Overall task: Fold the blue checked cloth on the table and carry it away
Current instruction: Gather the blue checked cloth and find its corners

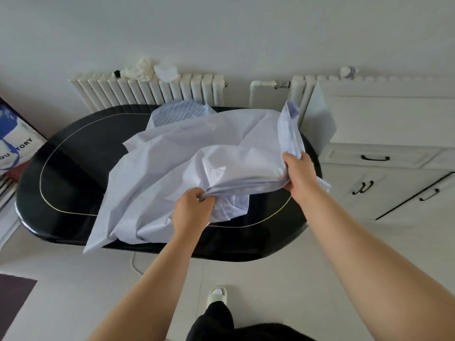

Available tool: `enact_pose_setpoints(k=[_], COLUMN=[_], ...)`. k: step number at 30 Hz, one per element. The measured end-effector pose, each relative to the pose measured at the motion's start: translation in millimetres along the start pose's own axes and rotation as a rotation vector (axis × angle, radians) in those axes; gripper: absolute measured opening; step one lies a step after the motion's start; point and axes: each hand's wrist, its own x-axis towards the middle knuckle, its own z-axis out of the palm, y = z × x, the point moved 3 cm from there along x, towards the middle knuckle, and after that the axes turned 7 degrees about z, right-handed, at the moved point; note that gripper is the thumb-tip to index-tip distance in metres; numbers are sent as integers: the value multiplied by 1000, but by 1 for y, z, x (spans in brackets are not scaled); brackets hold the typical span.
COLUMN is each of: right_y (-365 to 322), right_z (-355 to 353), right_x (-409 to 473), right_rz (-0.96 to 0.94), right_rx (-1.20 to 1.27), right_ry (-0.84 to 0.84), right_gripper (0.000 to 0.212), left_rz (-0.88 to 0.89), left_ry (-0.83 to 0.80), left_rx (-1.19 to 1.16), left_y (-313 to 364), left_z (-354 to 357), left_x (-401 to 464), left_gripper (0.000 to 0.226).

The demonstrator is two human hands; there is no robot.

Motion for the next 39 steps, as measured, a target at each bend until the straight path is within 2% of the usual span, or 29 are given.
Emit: enact_pose_setpoints(k=[3, 5, 7, 10, 13, 15, 18, 20, 21, 22, 23, 25, 26, 27, 29, 30, 31, 33, 35, 37, 39], right_y=[1, 5, 6, 0, -17, -32, -52, -67, -74, -79, -83, -86, -84, -82, -78, -76, -76, -68, -46, -12, 26], right_z=[-55, -89, -120, -158, -185, -200, -222, -233, -238, -242, -244, -245, -244, -242, -239, -241, -246, -262, -283, -295, -298], right_x=[-4, -7, -12, -16, -24, -27, -31, -36, -40, -44, -48, -56, -60, -65, -72, -73, -74, -72, -60, -46, -36], right_rz=[8, 52, 56, -29, -112, -178, -264, -320, -354, -393, -438, -485, -487, -488, -500, -513, -537, -545, -413, -232, -75], right_rx=[-20, 134, 313, 433, 478, 420, 186, -30, -126, -231, -344, -548, -622, -677, -733, -732, -699, -508, -336, -382, -424], right_ry=[18, 30, 27, 16, -60, -99, 46, 157, 179, 184, 172, 118, 84, 51, 16, 30, 58, 96, 108, 75, -49], right_gripper=[38, 32, 23, 17, 30, 38, 55, 56, 53, 48, 43, 41, 42, 42, 36, 32, 28, 22, 46, 70, 82], left_rz=[-7, -14, 7, 41, -11, -11, 73, 275, 441, 608, 751, 953, 1089, 1254, 1533, 1604, 1639, 1691, 1674, 1579, 1501], left_ry=[5, -15, -76, -245, -519, -726, -1081, -1338, -1373, -1313, -1144, -648, -463, -379, -430, -507, -564, -566, -474, -391, -306], left_rx=[-322, -532, -610, -740, -928, -881, -674, -244, 39, 264, 391, 346, 323, 389, 627, 716, 750, 717, 680, 616, 488], left_y=[31, 52, 73, 108, 147, 169, 181, 183, 186, 194, 207, 250, 272, 291, 318, 326, 331, 341, 349, 359, 368], left_z=[26, 40, 51, 64, 80, 99, 142, 164, 172, 175, 174, 156, 147, 146, 160, 171, 182, 193, 195, 193, 190], left_x=[-26, -44, -57, -66, -71, -83, -116, -140, -142, -139, -127, -103, -96, -91, -93, -93, -91, -87, -81, -75, -68], left_gripper=[18, 18, 27, 22, 25, 25, 13, 20, 30, 42, 53, 74, 88, 101, 108, 98, 77, 31, 30, 31, 27])
